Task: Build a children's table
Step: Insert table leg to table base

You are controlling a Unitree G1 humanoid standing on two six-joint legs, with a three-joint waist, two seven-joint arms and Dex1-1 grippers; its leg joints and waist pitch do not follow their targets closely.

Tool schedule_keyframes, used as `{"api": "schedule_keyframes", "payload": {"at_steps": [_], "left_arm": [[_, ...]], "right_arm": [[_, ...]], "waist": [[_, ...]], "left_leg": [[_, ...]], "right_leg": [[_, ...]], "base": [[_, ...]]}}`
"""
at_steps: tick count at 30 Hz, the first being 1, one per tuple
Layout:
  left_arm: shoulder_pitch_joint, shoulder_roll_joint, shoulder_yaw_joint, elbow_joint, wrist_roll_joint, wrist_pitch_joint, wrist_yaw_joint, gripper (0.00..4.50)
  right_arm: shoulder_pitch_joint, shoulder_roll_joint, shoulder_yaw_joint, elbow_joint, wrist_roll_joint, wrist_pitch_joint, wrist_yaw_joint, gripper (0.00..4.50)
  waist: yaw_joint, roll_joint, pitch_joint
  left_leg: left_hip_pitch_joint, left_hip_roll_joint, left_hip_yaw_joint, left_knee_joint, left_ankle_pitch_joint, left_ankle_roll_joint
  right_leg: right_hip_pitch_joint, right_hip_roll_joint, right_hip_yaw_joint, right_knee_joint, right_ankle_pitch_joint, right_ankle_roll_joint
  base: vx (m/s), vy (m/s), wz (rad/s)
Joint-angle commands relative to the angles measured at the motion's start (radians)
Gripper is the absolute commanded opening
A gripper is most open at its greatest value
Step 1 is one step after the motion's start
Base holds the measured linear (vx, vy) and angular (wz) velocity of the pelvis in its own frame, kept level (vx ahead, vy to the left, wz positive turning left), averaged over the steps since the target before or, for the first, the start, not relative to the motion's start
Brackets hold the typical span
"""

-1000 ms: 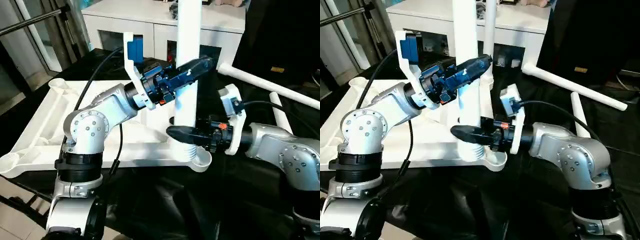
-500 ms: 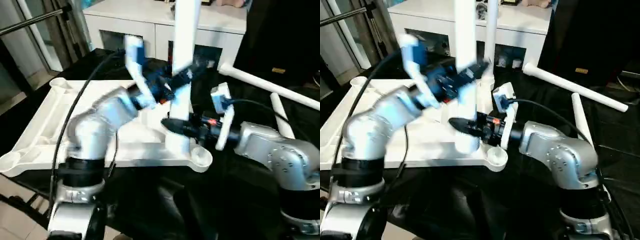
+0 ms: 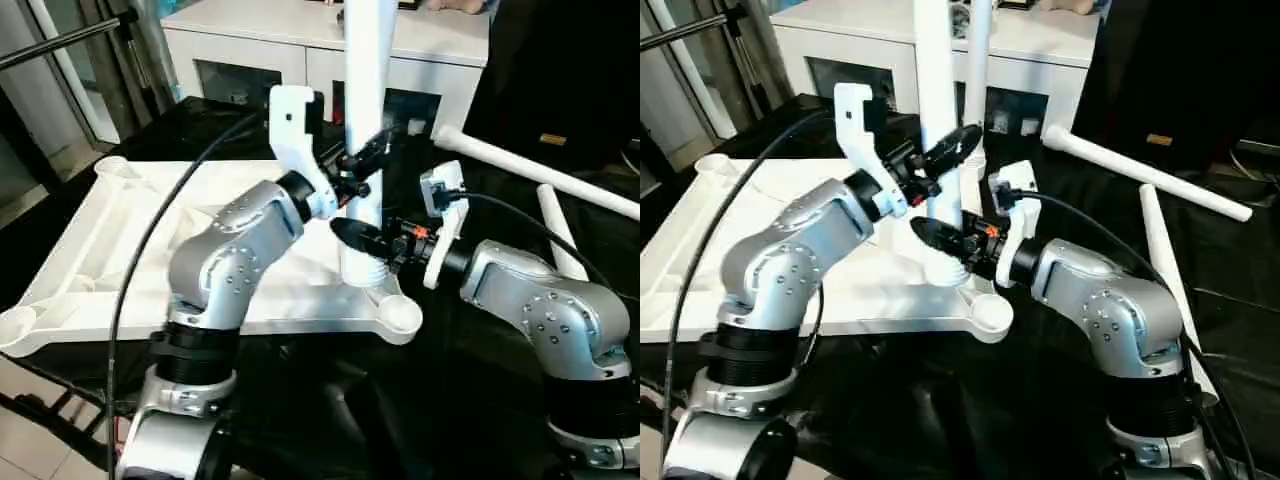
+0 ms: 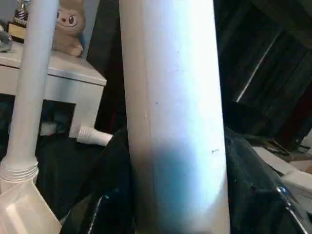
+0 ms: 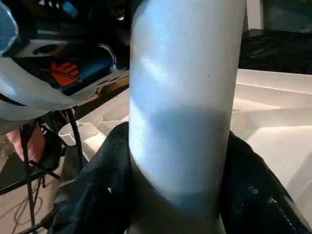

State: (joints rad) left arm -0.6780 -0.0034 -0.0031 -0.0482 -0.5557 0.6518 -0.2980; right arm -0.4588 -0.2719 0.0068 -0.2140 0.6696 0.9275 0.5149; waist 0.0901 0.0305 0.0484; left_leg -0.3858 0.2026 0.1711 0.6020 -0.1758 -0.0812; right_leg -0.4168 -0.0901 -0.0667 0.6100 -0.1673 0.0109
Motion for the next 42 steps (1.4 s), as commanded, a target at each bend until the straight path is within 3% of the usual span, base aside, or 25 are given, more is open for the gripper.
{"api": "schedule_keyframes", "payload": {"at_steps": [1, 2, 5, 12, 19, 25, 42], "left_arm": [[-0.012, 0.018, 0.04, 0.015, 0.022, -0.027, 0.016, 1.98], [-0.009, 0.019, 0.034, 0.007, 0.014, -0.028, -0.002, 1.98], [0.003, 0.035, 0.005, -0.012, -0.007, -0.028, -0.075, 1.96], [0.023, 0.083, -0.039, -0.067, -0.099, 0.016, -0.264, 1.93], [0.024, 0.111, -0.046, -0.069, -0.163, 0.021, -0.409, 1.91], [0.025, 0.138, -0.069, -0.074, -0.189, 0.037, -0.484, 1.9], [0.017, 0.145, -0.057, -0.038, -0.186, 0.035, -0.507, 1.9]], "right_arm": [[0.006, -0.004, 0.035, -0.055, 0.009, -0.008, 0.02, 1.91], [0.006, -0.009, 0.042, -0.057, -0.004, -0.015, 0.021, 1.91], [0.003, -0.017, 0.024, -0.051, 0.034, 0.023, 0.043, 2.61], [-0.014, -0.088, 0.011, -0.035, 0.058, 0.053, 0.119, 3.12], [-0.023, -0.147, -0.022, -0.019, 0.135, 0.091, 0.231, 3.14], [-0.023, -0.173, -0.002, -0.005, 0.14, 0.093, 0.281, 3.14], [-0.017, -0.193, 0.01, -0.021, 0.144, 0.088, 0.312, 3.14]], "waist": [[0.003, -0.016, -0.073], [0.002, -0.017, -0.073], [0.002, -0.017, -0.072], [0.004, -0.013, -0.072], [0.004, -0.014, -0.07], [0.004, -0.016, -0.071], [0.005, -0.015, -0.073]], "left_leg": [[0.005, 0.005, 0.003, -0.062, -0.132, -0.003], [0.005, 0.005, 0.003, -0.062, -0.131, -0.003], [0.005, 0.005, 0.003, -0.063, -0.133, -0.001], [0.008, 0.007, 0.002, -0.063, -0.138, -0.001], [0.009, 0.007, 0.005, -0.062, -0.151, 0.012], [0.009, 0.008, 0.004, -0.062, -0.143, 0.01], [0.009, 0.009, 0.004, -0.06, -0.128, 0.011]], "right_leg": [[0.061, -0.031, 0.032, -0.077, -0.251, -0.115], [0.061, -0.031, 0.032, -0.077, -0.248, -0.116], [0.061, -0.031, 0.032, -0.077, -0.251, -0.118], [0.062, -0.033, 0.033, -0.072, -0.237, -0.138], [0.062, -0.033, 0.033, -0.075, -0.254, -0.154], [0.063, -0.034, 0.033, -0.074, -0.261, -0.154], [0.064, -0.033, 0.033, -0.071, -0.242, -0.161]], "base": [[0.0, 0.0, 0.0], [0.0, 0.0, 0.0], [0.0, 0.0, 0.0], [0.0, 0.0, 0.0], [0.0, 0.0, 0.0], [0.0, 0.0, 0.0], [0.0, 0.0, 0.0]]}}
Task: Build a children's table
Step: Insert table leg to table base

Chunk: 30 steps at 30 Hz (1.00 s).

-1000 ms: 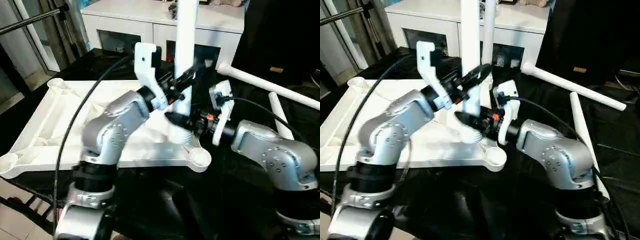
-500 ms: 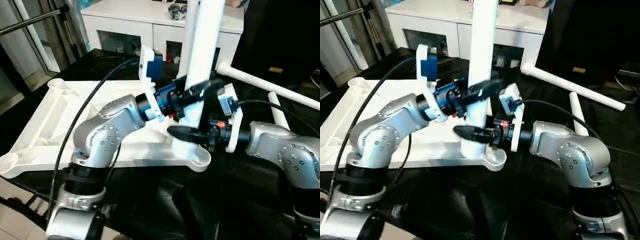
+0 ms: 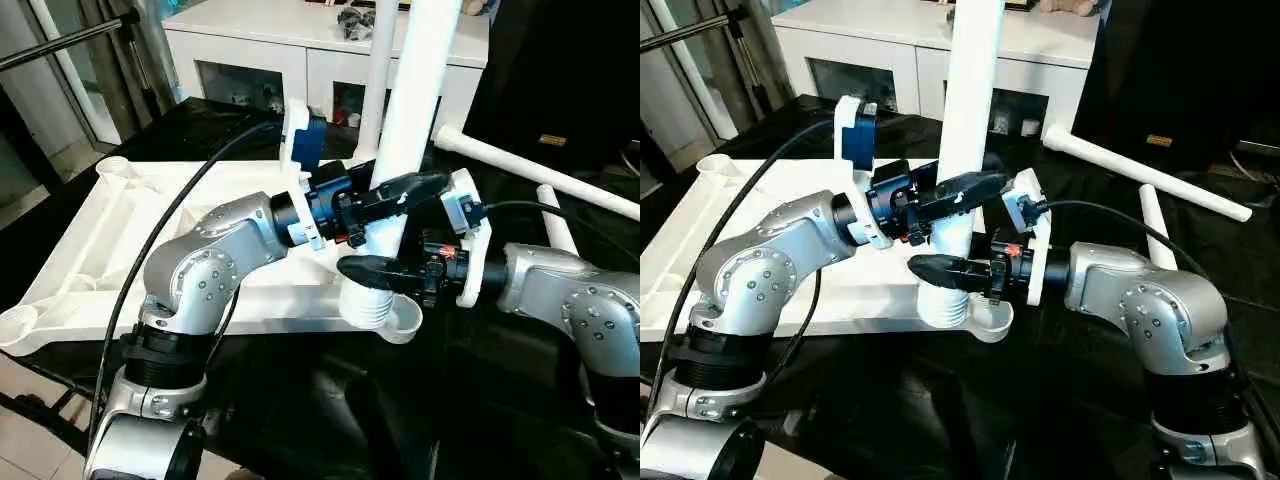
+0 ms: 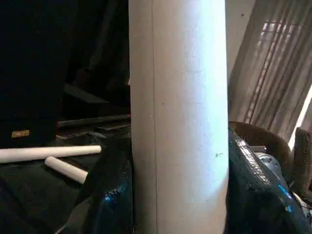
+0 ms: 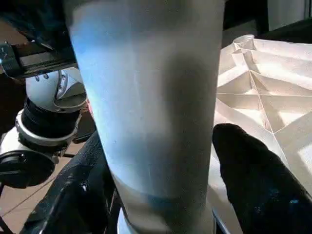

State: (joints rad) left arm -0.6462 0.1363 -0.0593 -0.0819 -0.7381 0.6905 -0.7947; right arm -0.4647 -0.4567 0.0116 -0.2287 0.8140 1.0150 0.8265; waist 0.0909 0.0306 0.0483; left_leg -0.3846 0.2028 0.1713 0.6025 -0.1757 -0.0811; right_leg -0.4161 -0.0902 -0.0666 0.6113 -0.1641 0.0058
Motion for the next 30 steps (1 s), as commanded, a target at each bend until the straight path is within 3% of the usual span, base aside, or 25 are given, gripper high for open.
{"api": "schedule_keyframes", "payload": {"at_steps": [1, 2, 5, 7, 11, 13, 15, 19, 30], "left_arm": [[-0.015, 0.004, -0.001, -0.005, -0.003, -0.005, -0.011, 1.9], [-0.015, 0.002, -0.001, -0.006, -0.005, -0.005, -0.011, 1.9], [-0.013, -0.001, 0.001, -0.009, -0.005, -0.009, -0.008, 1.9], [-0.013, -0.004, 0.003, -0.007, -0.001, -0.017, -0.002, 1.9], [-0.018, -0.015, 0.012, -0.002, 0.002, -0.029, 0.008, 1.9], [-0.019, -0.016, 0.012, -0.002, 0.001, -0.029, 0.009, 1.9], [-0.019, -0.017, 0.01, -0.002, 0.003, -0.031, 0.007, 1.9], [-0.017, -0.019, 0.008, -0.004, 0.005, -0.031, 0.008, 1.9], [-0.004, -0.009, -0.004, -0.013, 0.005, -0.025, -0.01, 1.9]], "right_arm": [[-0.011, -0.006, 0.006, -0.003, -0.004, 0.001, -0.002, 3.14], [-0.01, -0.005, 0.008, 0.0, -0.005, 0.001, -0.004, 2.87], [-0.009, -0.002, 0.012, 0.004, -0.002, 0.006, -0.008, 2.77], [-0.006, -0.002, 0.016, 0.003, -0.001, 0.007, -0.006, 2.4], [0.004, 0.001, 0.022, -0.002, -0.001, 0.01, -0.007, 2.27], [0.006, 0.003, 0.027, -0.003, -0.006, 0.007, -0.008, 2.27], [0.009, 0.005, 0.032, -0.004, -0.01, 0.004, -0.008, 2.64], [0.01, 0.01, 0.037, -0.007, -0.012, -0.001, -0.016, 2.89], [0.015, 0.019, 0.04, -0.017, 0.007, 0.005, -0.019, 2.92]], "waist": [[0.004, -0.015, -0.073], [0.004, -0.017, -0.073], [0.004, -0.017, -0.073], [0.005, -0.018, -0.073], [0.005, -0.019, -0.072], [0.005, -0.019, -0.073], [0.005, -0.02, -0.073], [0.004, -0.02, -0.073], [0.005, -0.02, -0.073]], "left_leg": [[0.008, 0.009, 0.004, -0.06, -0.128, 0.012], [0.009, 0.009, 0.004, -0.06, -0.126, 0.013], [0.008, 0.008, 0.004, -0.06, -0.126, 0.015], [0.008, 0.009, 0.005, -0.06, -0.126, 0.016], [0.008, 0.009, 0.005, -0.06, -0.127, 0.013], [0.007, 0.008, 0.005, -0.06, -0.123, 0.013], [0.007, 0.008, 0.005, -0.06, -0.123, 0.014], [0.008, 0.009, 0.004, -0.06, -0.123, 0.013], [0.006, 0.008, 0.004, -0.06, -0.122, 0.014]], "right_leg": [[0.063, -0.033, 0.033, -0.072, -0.242, -0.158], [0.063, -0.033, 0.033, -0.071, -0.242, -0.159], [0.063, -0.033, 0.033, -0.072, -0.248, -0.157], [0.062, -0.033, 0.033, -0.073, -0.254, -0.156], [0.062, -0.033, 0.033, -0.074, -0.268, -0.147], [0.063, -0.033, 0.033, -0.073, -0.26, -0.149], [0.063, -0.033, 0.033, -0.073, -0.261, -0.148], [0.062, -0.034, 0.033, -0.073, -0.259, -0.15], [0.063, -0.034, 0.033, -0.073, -0.264, -0.144]], "base": [[0.0, 0.0, 0.0], [0.0, 0.0, 0.0], [0.0, 0.0, 0.0], [0.0, 0.0, 0.0], [0.0, 0.0, 0.0], [0.0, 0.0, 0.0], [0.0, 0.0, 0.0], [0.0, 0.0, 0.0], [0.0, 0.0, 0.0]]}}
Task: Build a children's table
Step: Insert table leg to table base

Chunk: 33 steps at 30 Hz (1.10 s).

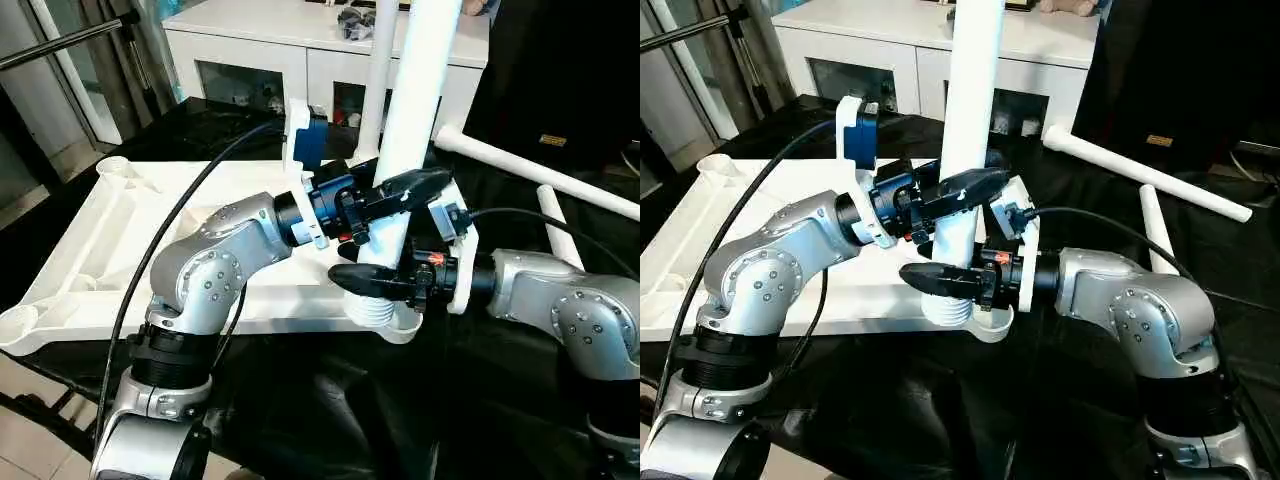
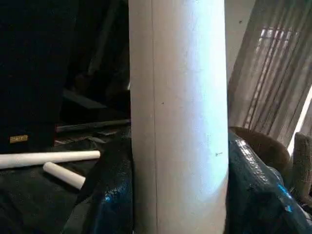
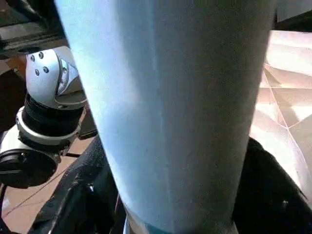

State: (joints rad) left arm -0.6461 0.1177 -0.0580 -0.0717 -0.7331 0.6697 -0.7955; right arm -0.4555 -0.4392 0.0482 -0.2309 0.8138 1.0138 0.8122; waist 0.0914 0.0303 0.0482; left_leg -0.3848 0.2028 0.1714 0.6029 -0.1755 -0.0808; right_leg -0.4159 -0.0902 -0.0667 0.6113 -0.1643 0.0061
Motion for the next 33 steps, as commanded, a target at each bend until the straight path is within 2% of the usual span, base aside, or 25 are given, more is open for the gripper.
{"api": "schedule_keyframes", "payload": {"at_steps": [1, 5, 17, 18, 21, 22, 23, 33], "left_arm": [[-0.004, 0.01, -0.005, -0.023, 0.0, -0.004, -0.01, 1.9], [0.0, 0.021, -0.004, -0.015, 0.002, -0.005, -0.027, 1.9], [0.0, 0.025, -0.004, -0.018, -0.005, 0.0, -0.031, 1.9], [0.001, 0.025, -0.004, -0.018, -0.005, 0.0, -0.031, 1.9], [0.001, 0.025, -0.003, -0.02, -0.005, 0.0, -0.032, 1.9], [0.001, 0.025, -0.003, -0.02, -0.005, 0.001, -0.032, 1.9], [0.001, 0.026, -0.003, -0.02, -0.005, 0.001, -0.033, 1.9], [0.003, 0.023, -0.003, -0.01, 0.031, -0.036, -0.013, 1.9]], "right_arm": [[0.006, 0.001, 0.003, -0.015, 0.008, 0.006, -0.005, 2.92], [0.005, -0.012, -0.009, -0.018, 0.007, 0.005, -0.003, 2.92], [0.006, -0.019, -0.011, -0.011, 0.014, 0.011, 0.0, 2.92], [0.006, -0.018, -0.011, -0.011, 0.014, 0.011, 0.0, 2.63], [0.008, -0.016, -0.009, -0.008, 0.014, 0.012, -0.003, 2.51], [0.008, -0.016, -0.009, -0.008, 0.014, 0.012, -0.003, 2.24], [0.008, -0.016, -0.009, -0.008, 0.014, 0.012, -0.004, 2.17], [0.009, -0.006, -0.004, 0.004, -0.011, -0.02, -0.018, 2.02]], "waist": [[0.005, -0.02, -0.073], [0.004, -0.015, -0.073], [0.004, -0.017, -0.074], [0.004, -0.017, -0.073], [0.005, -0.017, -0.074], [0.005, -0.017, -0.074], [0.005, -0.017, -0.073], [0.005, -0.015, -0.074]], "left_leg": [[0.006, 0.008, 0.004, -0.06, -0.121, 0.013], [0.008, 0.008, 0.004, -0.061, -0.127, 0.01], [0.008, 0.009, 0.004, -0.06, -0.126, 0.012], [0.008, 0.009, 0.004, -0.06, -0.127, 0.012], [0.008, 0.009, 0.004, -0.06, -0.125, 0.013], [0.008, 0.009, 0.004, -0.06, -0.124, 0.013], [0.008, 0.008, 0.005, -0.06, -0.127, 0.012], [0.008, 0.009, 0.003, -0.06, -0.128, 0.01]], "right_leg": [[0.063, -0.034, 0.033, -0.073, -0.263, -0.144], [0.062, -0.033, 0.033, -0.073, -0.261, -0.145], [0.063, -0.033, 0.033, -0.072, -0.253, -0.153], [0.062, -0.033, 0.033, -0.072, -0.253, -0.153], [0.064, -0.033, 0.033, -0.071, -0.246, -0.155], [0.063, -0.033, 0.033, -0.071, -0.247, -0.155], [0.063, -0.034, 0.033, -0.072, -0.253, -0.154], [0.063, -0.034, 0.033, -0.072, -0.253, -0.151]], "base": [[0.0, 0.0, 0.0], [0.0, 0.0, 0.0], [0.0, 0.0, 0.0], [0.0, 0.0, 0.0], [0.0, 0.0, 0.0], [0.0, 0.0, 0.0], [0.0, 0.0, 0.0], [0.0, 0.0, 0.0]]}}
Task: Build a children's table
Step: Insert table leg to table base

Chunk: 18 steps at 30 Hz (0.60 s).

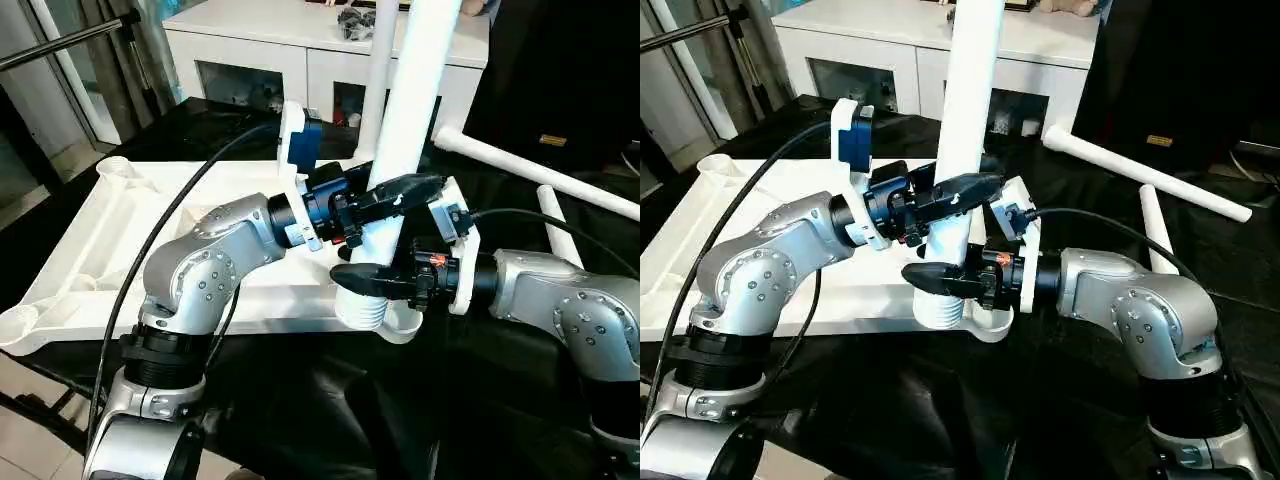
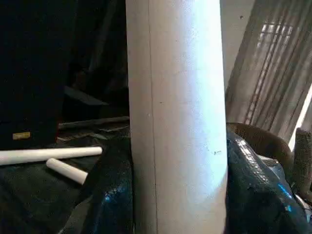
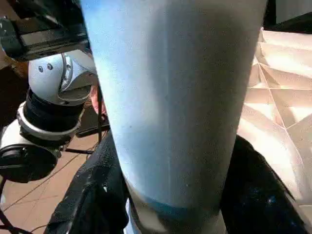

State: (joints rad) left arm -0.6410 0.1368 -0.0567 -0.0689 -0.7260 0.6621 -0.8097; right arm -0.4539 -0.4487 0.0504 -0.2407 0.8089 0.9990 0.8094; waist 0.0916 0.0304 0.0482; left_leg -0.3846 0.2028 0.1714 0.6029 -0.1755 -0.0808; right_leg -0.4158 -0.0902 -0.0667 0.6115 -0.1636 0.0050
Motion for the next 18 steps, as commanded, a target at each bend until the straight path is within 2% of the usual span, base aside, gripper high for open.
{"api": "schedule_keyframes", "payload": {"at_steps": [1, 2, 3, 5, 7, 10, 11, 14, 18], "left_arm": [[-0.004, -0.004, 0.001, -0.004, 0.038, -0.044, 0.024, 2.25], [-0.013, -0.025, 0.036, 0.015, 0.022, -0.04, 0.066, 2.46], [-0.014, -0.028, 0.04, 0.016, 0.019, -0.04, 0.069, 2.6], [-0.016, -0.04, 0.064, 0.011, -0.001, -0.05, 0.077, 2.71], [-0.01, -0.063, 0.081, 0.001, 0.029, -0.145, 0.088, 2.95], [-0.008, -0.094, 0.106, -0.015, 0.024, -0.21, 0.102, 3.07], [-0.012, -0.107, 0.12, -0.026, 0.009, -0.215, 0.111, 3.07], [-0.021, -0.12, 0.136, -0.04, 0.0, -0.227, 0.132, 3.07], [-0.068, -0.144, 0.197, -0.002, 0.016, -0.303, 0.217, 3.07]], "right_arm": [[0.007, 0.006, -0.006, 0.015, -0.009, -0.01, -0.017, 2.01], [0.008, 0.011, -0.007, 0.016, -0.014, -0.018, -0.022, 2.01], [0.008, 0.011, -0.008, 0.016, -0.014, -0.019, -0.023, 2.0], [0.01, 0.018, -0.012, 0.016, -0.018, -0.028, -0.029, 1.95], [0.011, 0.033, -0.022, 0.018, -0.02, -0.042, -0.04, 1.92], [0.01, 0.048, -0.031, 0.021, -0.021, -0.059, -0.054, 1.91], [0.01, 0.054, -0.035, 0.025, -0.023, -0.067, -0.061, 1.91], [0.011, 0.066, -0.043, 0.03, -0.027, -0.08, -0.075, 1.91], [0.023, 0.105, -0.058, 0.03, -0.056, -0.138, -0.114, 1.91]], "waist": [[0.004, -0.015, -0.074], [0.005, -0.014, -0.074], [0.003, -0.016, -0.073], [0.003, -0.014, -0.074], [0.004, -0.016, -0.075], [0.004, -0.014, -0.075], [0.004, -0.018, -0.076], [0.004, -0.018, -0.074], [0.004, -0.017, -0.073]], "left_leg": [[0.007, 0.009, 0.004, -0.06, -0.128, 0.01], [0.008, 0.009, 0.003, -0.06, -0.129, 0.008], [0.007, 0.008, 0.005, -0.059, -0.137, 0.007], [0.006, 0.007, 0.003, -0.06, -0.134, 0.009], [0.006, 0.008, 0.003, -0.06, -0.133, 0.011], [0.005, 0.009, 0.002, -0.06, -0.13, 0.014], [0.005, 0.01, 0.002, -0.06, -0.13, 0.015], [0.006, 0.01, 0.003, -0.06, -0.132, 0.016], [0.006, 0.009, 0.004, -0.06, -0.144, 0.013]], "right_leg": [[0.063, -0.034, 0.033, -0.073, -0.25, -0.149], [0.063, -0.034, 0.033, -0.072, -0.249, -0.15], [0.062, -0.034, 0.032, -0.074, -0.254, -0.152], [0.064, -0.033, 0.031, -0.075, -0.259, -0.149], [0.065, -0.034, 0.031, -0.076, -0.249, -0.15], [0.065, -0.034, 0.031, -0.074, -0.236, -0.152], [0.066, -0.035, 0.031, -0.073, -0.229, -0.155], [0.064, -0.035, 0.032, -0.073, -0.237, -0.158], [0.062, -0.035, 0.032, -0.077, -0.267, -0.141]], "base": [[0.0, 0.0, 0.0], [0.0, 0.0, 0.0], [0.0, 0.0, 0.0], [0.0, 0.0, 0.0], [0.0, 0.0, 0.0], [0.0, 0.0, 0.0], [0.0, 0.0, 0.0], [0.0, 0.0, 0.0], [0.0, 0.0, 0.0]]}}
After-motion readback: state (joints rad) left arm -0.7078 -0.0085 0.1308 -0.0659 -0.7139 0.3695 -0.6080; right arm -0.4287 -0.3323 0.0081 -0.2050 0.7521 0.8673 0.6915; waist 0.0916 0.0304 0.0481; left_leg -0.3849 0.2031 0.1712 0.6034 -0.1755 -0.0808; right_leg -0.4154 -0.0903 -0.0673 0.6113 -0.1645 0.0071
